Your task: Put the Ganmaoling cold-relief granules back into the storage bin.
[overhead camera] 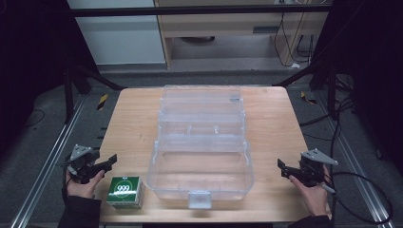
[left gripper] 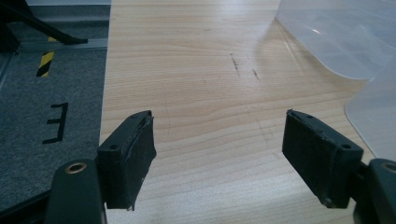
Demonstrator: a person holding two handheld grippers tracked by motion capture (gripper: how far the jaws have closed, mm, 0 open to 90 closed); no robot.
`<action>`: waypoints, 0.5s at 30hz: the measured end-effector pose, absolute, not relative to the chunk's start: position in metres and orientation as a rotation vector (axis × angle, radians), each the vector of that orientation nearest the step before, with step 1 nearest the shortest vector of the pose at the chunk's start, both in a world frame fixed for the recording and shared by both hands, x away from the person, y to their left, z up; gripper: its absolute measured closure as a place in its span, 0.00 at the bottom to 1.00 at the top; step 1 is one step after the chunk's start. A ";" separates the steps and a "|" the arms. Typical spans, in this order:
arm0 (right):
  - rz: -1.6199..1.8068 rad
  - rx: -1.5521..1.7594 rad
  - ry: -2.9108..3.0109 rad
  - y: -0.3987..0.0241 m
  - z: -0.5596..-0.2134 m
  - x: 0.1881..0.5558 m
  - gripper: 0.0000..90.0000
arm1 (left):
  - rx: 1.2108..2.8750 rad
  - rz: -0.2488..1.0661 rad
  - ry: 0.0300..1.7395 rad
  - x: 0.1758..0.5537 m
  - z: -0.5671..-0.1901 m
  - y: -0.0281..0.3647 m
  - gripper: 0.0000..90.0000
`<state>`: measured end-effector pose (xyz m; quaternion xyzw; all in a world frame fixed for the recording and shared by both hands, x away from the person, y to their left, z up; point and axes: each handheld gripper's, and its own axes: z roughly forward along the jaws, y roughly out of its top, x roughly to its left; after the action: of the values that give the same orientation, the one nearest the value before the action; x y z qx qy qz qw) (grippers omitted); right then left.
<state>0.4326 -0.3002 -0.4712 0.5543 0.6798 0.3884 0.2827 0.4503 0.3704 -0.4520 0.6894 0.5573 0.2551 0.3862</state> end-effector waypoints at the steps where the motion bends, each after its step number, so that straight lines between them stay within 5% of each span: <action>1: 1.040 1.482 1.825 -0.300 -0.471 0.432 0.07 | 1.763 0.644 1.408 0.450 -0.452 0.370 0.27; 15: 1.028 1.466 1.837 -0.300 -0.471 0.430 0.06 | 1.888 0.581 1.210 0.447 -0.432 0.357 0.25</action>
<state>0.4295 -0.2999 -0.4715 0.5480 0.6864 0.3844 0.2843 0.4469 0.3572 -0.4317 0.7467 0.4786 0.2296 0.4008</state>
